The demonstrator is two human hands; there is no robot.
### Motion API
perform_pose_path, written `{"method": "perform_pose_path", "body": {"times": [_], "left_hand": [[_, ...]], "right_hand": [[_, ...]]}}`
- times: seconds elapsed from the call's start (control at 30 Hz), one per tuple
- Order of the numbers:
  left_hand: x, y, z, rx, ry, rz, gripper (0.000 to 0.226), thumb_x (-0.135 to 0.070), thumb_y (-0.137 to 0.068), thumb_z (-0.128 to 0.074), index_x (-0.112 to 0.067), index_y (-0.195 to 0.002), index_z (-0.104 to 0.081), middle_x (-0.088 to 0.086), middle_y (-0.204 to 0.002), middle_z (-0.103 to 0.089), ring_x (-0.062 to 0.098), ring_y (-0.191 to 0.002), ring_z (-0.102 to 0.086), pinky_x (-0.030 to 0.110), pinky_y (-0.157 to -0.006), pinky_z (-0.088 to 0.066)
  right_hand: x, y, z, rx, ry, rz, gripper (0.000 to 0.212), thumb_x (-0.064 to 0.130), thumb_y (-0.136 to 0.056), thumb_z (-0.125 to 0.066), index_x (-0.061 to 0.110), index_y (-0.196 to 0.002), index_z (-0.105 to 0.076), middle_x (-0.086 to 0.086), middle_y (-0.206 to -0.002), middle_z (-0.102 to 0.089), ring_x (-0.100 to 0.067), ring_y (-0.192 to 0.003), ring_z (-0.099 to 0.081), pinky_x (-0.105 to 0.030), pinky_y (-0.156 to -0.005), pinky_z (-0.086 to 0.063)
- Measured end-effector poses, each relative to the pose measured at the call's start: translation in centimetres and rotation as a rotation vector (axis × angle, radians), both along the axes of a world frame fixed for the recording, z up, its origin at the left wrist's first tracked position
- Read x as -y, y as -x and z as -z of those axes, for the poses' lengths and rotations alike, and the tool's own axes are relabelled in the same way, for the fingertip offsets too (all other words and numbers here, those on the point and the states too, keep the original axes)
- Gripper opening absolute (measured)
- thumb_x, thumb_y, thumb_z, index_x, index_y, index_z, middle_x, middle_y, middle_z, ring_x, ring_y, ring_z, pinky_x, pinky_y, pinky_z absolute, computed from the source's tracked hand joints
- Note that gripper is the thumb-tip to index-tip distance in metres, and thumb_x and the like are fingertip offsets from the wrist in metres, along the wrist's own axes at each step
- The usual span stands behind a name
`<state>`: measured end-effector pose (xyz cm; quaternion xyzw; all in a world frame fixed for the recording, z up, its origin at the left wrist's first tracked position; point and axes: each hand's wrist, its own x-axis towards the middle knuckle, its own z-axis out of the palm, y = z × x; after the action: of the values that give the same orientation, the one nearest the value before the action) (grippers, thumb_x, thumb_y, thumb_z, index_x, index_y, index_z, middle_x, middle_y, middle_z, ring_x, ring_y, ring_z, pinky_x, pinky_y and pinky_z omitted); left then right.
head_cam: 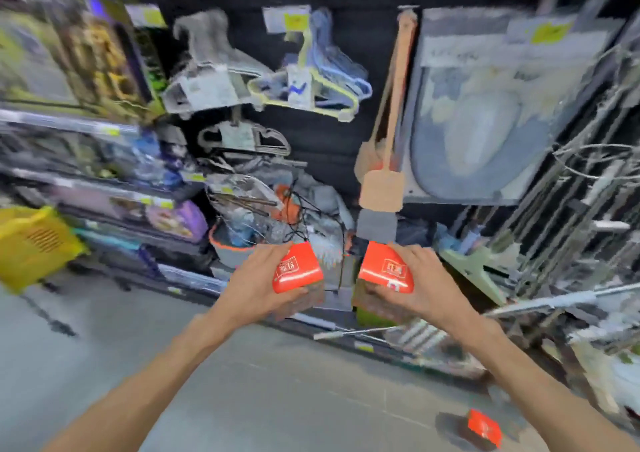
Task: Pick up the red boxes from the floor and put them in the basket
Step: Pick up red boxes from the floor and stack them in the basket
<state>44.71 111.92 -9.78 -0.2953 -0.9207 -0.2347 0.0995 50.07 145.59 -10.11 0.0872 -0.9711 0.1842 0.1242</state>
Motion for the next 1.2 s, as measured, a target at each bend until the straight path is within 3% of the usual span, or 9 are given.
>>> {"method": "perform_pose_path", "body": {"times": [0.1, 0.2, 0.3, 0.47, 0.57, 0.77, 0.93, 1.2], "left_hand": [[9.4, -0.8, -2.3, -0.049, -0.006, -0.203, 0.088, -0.072, -0.079, -0.063, -0.018, -0.145, -0.040, 0.000, -0.126, -0.053, 0.018, -0.114, -0.045, 0.037, -0.100, -0.040], [19.1, -1.9, -3.7, -0.060, -0.019, -0.441, 0.092, -0.078, -0.079, -0.056, -0.020, -0.148, -0.036, -0.003, -0.130, -0.050, 0.016, -0.120, -0.042, 0.032, -0.100, -0.038], [28.9, -3.0, -4.7, -0.071, -0.009, -0.622, 0.097, -0.084, -0.075, -0.052, -0.020, -0.146, -0.039, -0.001, -0.130, -0.052, 0.019, -0.121, -0.045, 0.036, -0.100, -0.041], [44.8, -4.6, -6.1, 0.004, 0.043, -0.867, 0.096, -0.087, -0.072, -0.051, -0.029, -0.146, -0.038, -0.004, -0.135, -0.051, 0.019, -0.125, -0.046, 0.039, -0.096, -0.045], [53.3, -5.2, -6.5, 0.002, 0.053, -0.976, 0.093, -0.083, -0.074, -0.055, -0.026, -0.145, -0.040, 0.000, -0.137, -0.052, 0.021, -0.124, -0.047, 0.039, -0.095, -0.046], [68.7, -3.7, -7.1, 0.010, 0.072, -1.156, 0.096, -0.093, -0.069, -0.044, -0.025, -0.137, -0.048, -0.002, -0.124, -0.059, 0.021, -0.117, -0.050, 0.044, -0.092, -0.048], [80.1, 0.3, -7.5, -0.012, 0.097, -1.253, 0.087, -0.085, -0.075, -0.052, -0.027, -0.139, -0.046, -0.004, -0.127, -0.057, 0.017, -0.118, -0.048, 0.039, -0.093, -0.046], [99.2, 8.8, -8.6, -0.009, 0.098, -1.355, 0.095, -0.087, -0.076, -0.043, -0.023, -0.145, -0.040, -0.001, -0.133, -0.055, 0.018, -0.121, -0.049, 0.036, -0.099, -0.043]], "right_hand": [[8.9, 4.4, -2.3, 0.004, 0.033, -0.171, 0.087, 0.082, -0.071, -0.058, 0.029, -0.139, -0.043, 0.006, -0.119, -0.052, -0.019, -0.110, -0.047, -0.038, -0.097, -0.041], [19.1, 8.5, -4.1, 0.004, 0.020, -0.327, 0.091, 0.086, -0.069, -0.055, 0.029, -0.138, -0.043, 0.007, -0.121, -0.052, -0.016, -0.113, -0.046, -0.037, -0.098, -0.042], [30.5, 12.0, -5.8, 0.004, 0.030, -0.460, 0.091, 0.088, -0.066, -0.055, 0.029, -0.136, -0.046, 0.009, -0.116, -0.052, -0.015, -0.109, -0.046, -0.037, -0.096, -0.042], [49.4, 16.4, -7.5, 0.027, 0.085, -0.655, 0.088, 0.088, -0.067, -0.056, 0.036, -0.137, -0.041, 0.012, -0.114, -0.050, -0.010, -0.105, -0.043, -0.035, -0.090, -0.043], [59.8, 18.7, -8.2, 0.015, 0.082, -0.735, 0.093, 0.091, -0.065, -0.051, 0.034, -0.137, -0.043, 0.008, -0.126, -0.051, -0.015, -0.116, -0.044, -0.041, -0.099, -0.041], [78.8, 24.4, -10.0, 0.019, 0.059, -0.882, 0.087, 0.092, -0.065, -0.051, 0.036, -0.131, -0.048, 0.008, -0.114, -0.055, -0.014, -0.107, -0.048, -0.038, -0.089, -0.045], [93.9, 30.8, -10.0, -0.012, 0.015, -0.997, 0.099, 0.095, -0.064, -0.044, 0.029, -0.139, -0.045, 0.002, -0.127, -0.055, -0.019, -0.113, -0.048, -0.038, -0.092, -0.043], [117.7, 42.1, -10.9, -0.037, -0.009, -1.142, 0.080, 0.084, -0.072, -0.055, 0.028, -0.130, -0.049, 0.003, -0.114, -0.058, -0.021, -0.117, -0.045, -0.041, -0.087, -0.047]]}}
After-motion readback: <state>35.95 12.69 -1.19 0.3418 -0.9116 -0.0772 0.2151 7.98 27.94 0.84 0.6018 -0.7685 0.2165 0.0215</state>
